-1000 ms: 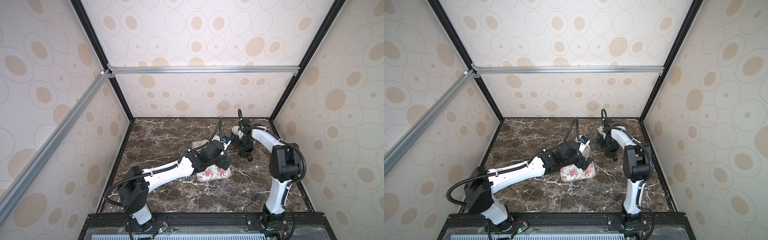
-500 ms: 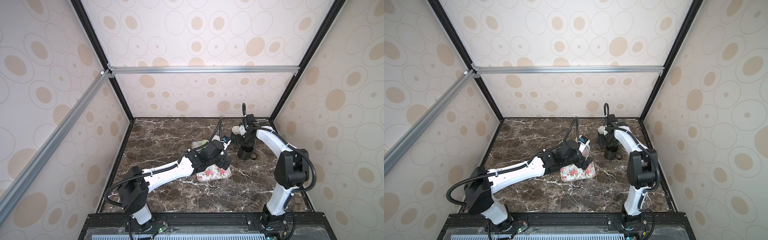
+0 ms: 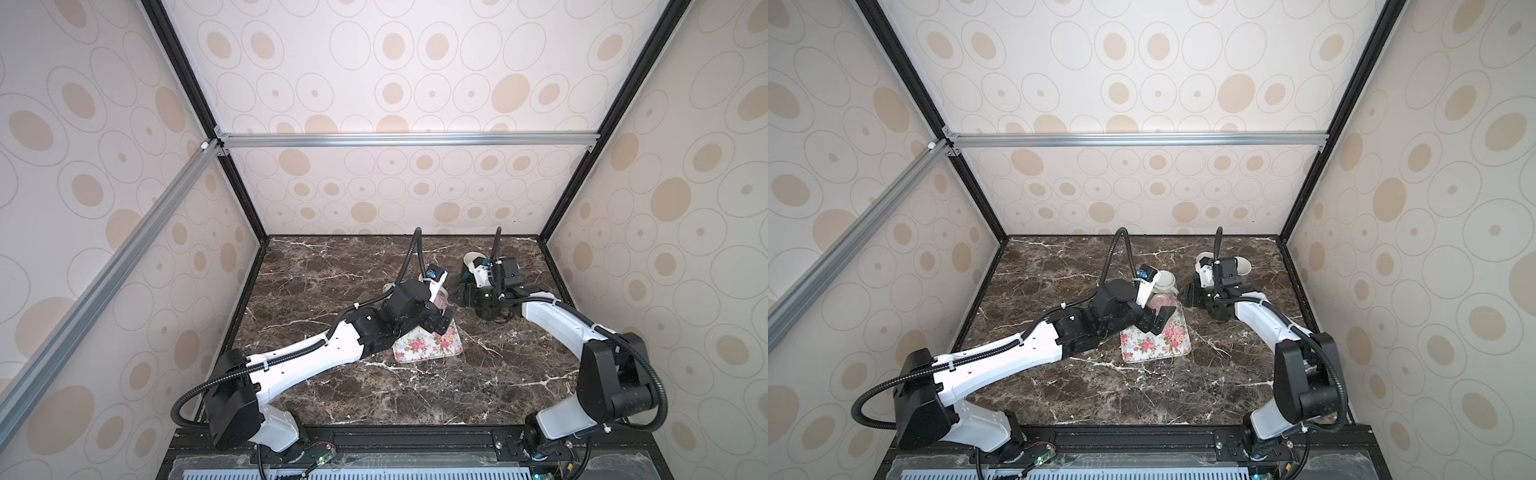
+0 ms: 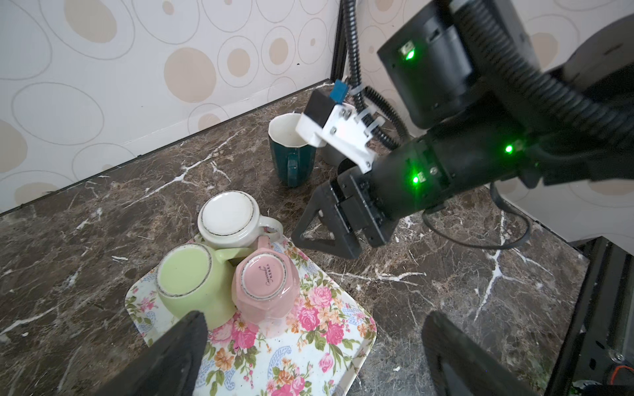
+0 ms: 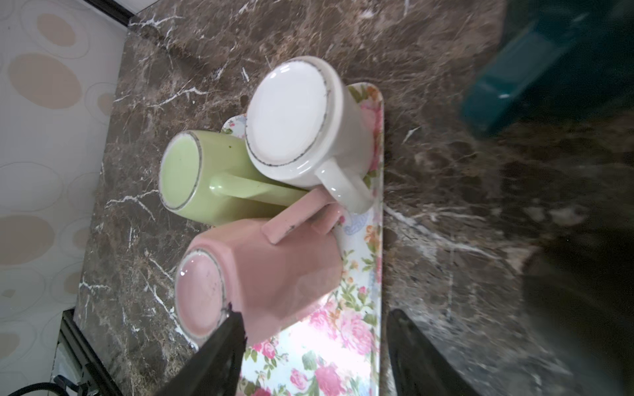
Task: Turn the mug right side up
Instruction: Pick up the mug from the tray.
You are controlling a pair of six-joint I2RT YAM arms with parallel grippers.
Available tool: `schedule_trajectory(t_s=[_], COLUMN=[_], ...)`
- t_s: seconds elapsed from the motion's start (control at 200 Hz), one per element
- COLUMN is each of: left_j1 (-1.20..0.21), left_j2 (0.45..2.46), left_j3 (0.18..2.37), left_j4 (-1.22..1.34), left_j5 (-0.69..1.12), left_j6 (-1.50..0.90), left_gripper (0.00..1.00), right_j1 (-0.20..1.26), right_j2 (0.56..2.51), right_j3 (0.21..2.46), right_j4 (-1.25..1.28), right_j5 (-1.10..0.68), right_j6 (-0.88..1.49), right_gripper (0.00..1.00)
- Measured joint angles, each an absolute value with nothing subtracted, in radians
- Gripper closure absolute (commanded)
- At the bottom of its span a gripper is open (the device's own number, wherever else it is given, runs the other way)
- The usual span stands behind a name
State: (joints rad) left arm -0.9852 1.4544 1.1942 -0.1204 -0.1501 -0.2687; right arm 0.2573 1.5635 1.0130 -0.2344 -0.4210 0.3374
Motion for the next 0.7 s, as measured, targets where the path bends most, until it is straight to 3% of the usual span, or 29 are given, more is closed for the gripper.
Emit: schedule_trajectory(t_s=[0.17, 0.255, 0.7], left_j1=[-0.982, -0.982, -0.982], left_j2=[1.454, 1.454, 1.454], left_j3=[1.194, 1.193, 1.176], left_j4=[-0.129, -0.136, -0.149], left_j5=[-0.171, -0.174, -0.186], left_j6=[-0.275, -0.284, -0.299], left_gripper=[0.02, 0.02, 0.02], right_j1=[0.327, 0.343, 0.359], right_j2=[1.618, 1.663, 1.81], right_j3=[1.039, 1.075, 1.325], right_j4=[-0.164, -0.171, -0.404], right_j5=[-0.333, -0.289, -0.152], right_j6=[0.343, 0.334, 0.155], right_gripper=[0.36, 0.43, 0.62])
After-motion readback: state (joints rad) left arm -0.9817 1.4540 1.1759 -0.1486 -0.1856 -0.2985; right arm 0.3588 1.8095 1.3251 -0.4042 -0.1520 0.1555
